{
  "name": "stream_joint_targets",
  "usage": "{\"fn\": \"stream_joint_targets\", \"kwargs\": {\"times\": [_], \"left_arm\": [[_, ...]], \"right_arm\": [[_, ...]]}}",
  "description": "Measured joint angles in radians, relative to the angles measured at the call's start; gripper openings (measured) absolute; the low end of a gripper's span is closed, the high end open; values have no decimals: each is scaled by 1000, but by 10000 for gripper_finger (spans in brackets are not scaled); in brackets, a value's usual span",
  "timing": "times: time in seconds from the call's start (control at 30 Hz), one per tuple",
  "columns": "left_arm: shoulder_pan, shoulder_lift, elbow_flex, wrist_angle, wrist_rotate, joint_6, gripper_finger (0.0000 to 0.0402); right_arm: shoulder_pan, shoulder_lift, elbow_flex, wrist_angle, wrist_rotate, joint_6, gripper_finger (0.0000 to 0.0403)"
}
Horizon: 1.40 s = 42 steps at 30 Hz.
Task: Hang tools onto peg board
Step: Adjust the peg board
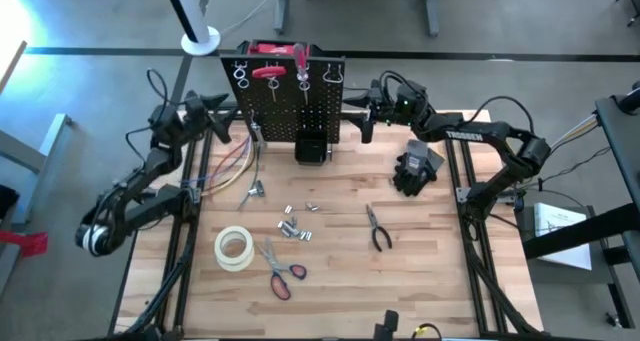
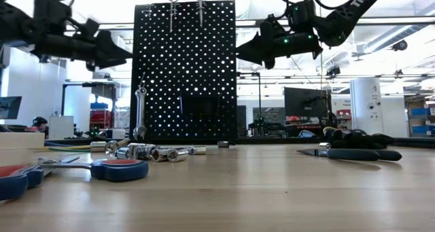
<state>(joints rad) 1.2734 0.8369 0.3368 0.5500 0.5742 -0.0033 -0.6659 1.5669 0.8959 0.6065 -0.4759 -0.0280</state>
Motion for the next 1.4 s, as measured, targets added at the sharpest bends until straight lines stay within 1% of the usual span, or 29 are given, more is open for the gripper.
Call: {"fn": "stream_joint_targets", "kwargs": {"times": [0.13,0.33,0.43,0.57,0.73,0.83,0.9,1.03,1.13,1.23,1.4], "left_arm": [[0,110,81,-7,26,13,272],[-1,268,210,-24,243,10,269],[-1,336,252,-27,296,-7,253],[-3,393,278,-22,341,-18,205],[-3,422,286,-15,407,-4,118],[-6,425,285,-10,470,4,71],[-10,421,280,-8,504,13,55],[-14,418,268,-3,530,18,53],[-17,416,254,0,535,17,53],[-30,415,237,10,526,19,53],[-97,414,205,20,486,23,53]], "right_arm": [[-11,0,0,1,3,0,206],[-26,0,1,3,3,4,206],[-27,6,17,3,3,15,206],[-26,26,46,2,-10,29,206],[-26,102,124,-37,-20,55,201],[-32,150,178,-79,-6,60,175],[-32,171,205,-109,-2,63,144],[-34,175,234,-174,-71,31,77],[-36,159,223,-185,-104,27,75],[-40,138,208,-211,-106,25,75],[-43,99,189,-300,-116,-2,75]]}}
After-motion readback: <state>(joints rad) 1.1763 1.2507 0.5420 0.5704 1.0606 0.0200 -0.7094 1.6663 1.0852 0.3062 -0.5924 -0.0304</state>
